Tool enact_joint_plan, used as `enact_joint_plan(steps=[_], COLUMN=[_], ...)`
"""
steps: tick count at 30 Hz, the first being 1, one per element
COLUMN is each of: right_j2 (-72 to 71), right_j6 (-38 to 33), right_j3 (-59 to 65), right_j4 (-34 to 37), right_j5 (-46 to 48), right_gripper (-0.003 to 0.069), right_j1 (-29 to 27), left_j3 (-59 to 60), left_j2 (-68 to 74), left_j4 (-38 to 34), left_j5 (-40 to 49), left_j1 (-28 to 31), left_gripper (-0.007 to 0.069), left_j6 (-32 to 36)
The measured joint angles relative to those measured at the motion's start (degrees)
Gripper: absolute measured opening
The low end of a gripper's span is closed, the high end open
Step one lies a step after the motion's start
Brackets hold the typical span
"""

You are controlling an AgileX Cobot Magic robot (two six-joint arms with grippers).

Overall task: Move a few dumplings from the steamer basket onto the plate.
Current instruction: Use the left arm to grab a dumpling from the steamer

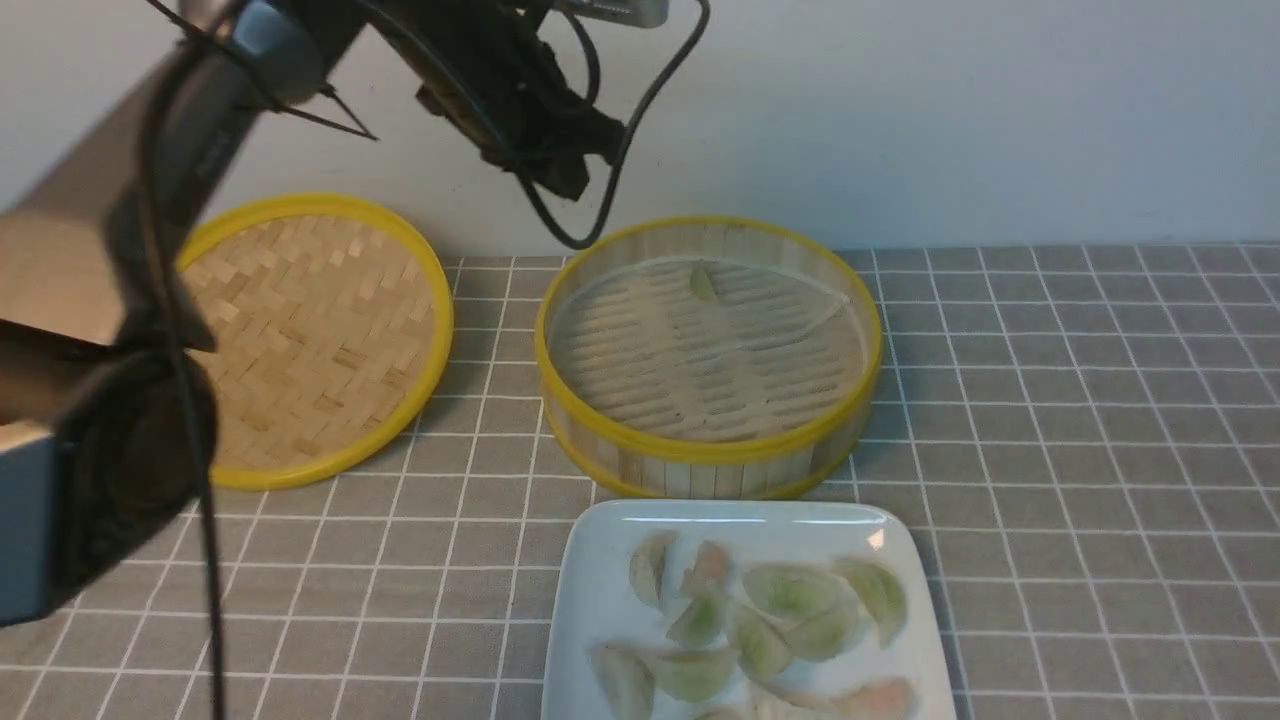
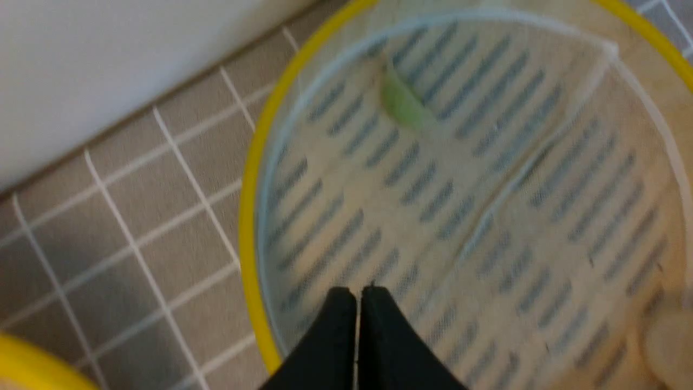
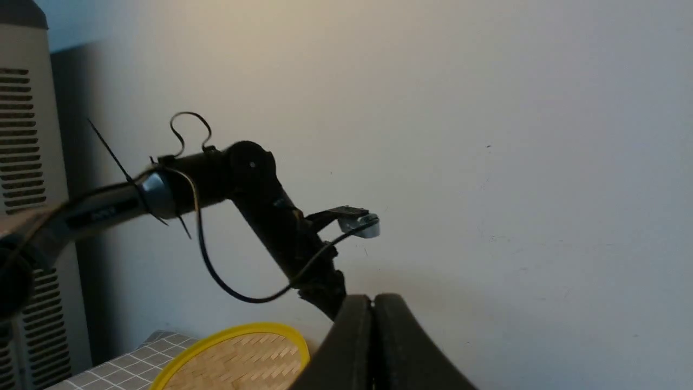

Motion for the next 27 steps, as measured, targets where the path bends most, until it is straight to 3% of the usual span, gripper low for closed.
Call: enact_joint_plan(steps=[4, 8, 12, 22, 27], right_j2=[0.0, 0.0, 0.0, 0.0, 0.0], right_j6=[2.5, 5.5, 7.8, 11.9, 12.3], right_j3=[0.0, 0.0, 0.0, 0.0, 0.1], right_j4=[0.1, 0.1, 0.1, 0.0, 0.0], right_j5=[0.1, 0.9, 3.7, 8.6, 9.7], right_gripper=[-0.0015, -0.0015, -0.0013, -0.0010, -0.0010], right_j1=[0.0, 0.0, 0.0, 0.0, 0.0], left_j3=[-14.5, -20.9, -21.9, -21.9, -21.9], left_j2=[10.5, 16.3, 20.3, 24.4, 24.7], left_j4=[-2.7, -6.7, -9.9, -15.3, -19.9], left_j5=[0.4, 1.0, 1.0, -1.8, -4.9], left_j1=[-0.1, -0.1, -0.2, -0.2, -0.2], left_gripper=[-0.0005, -0.0005, -0.0005, 0.0004, 0.0086], left_j6=[1.8, 6.2, 13.5, 18.5, 23.7])
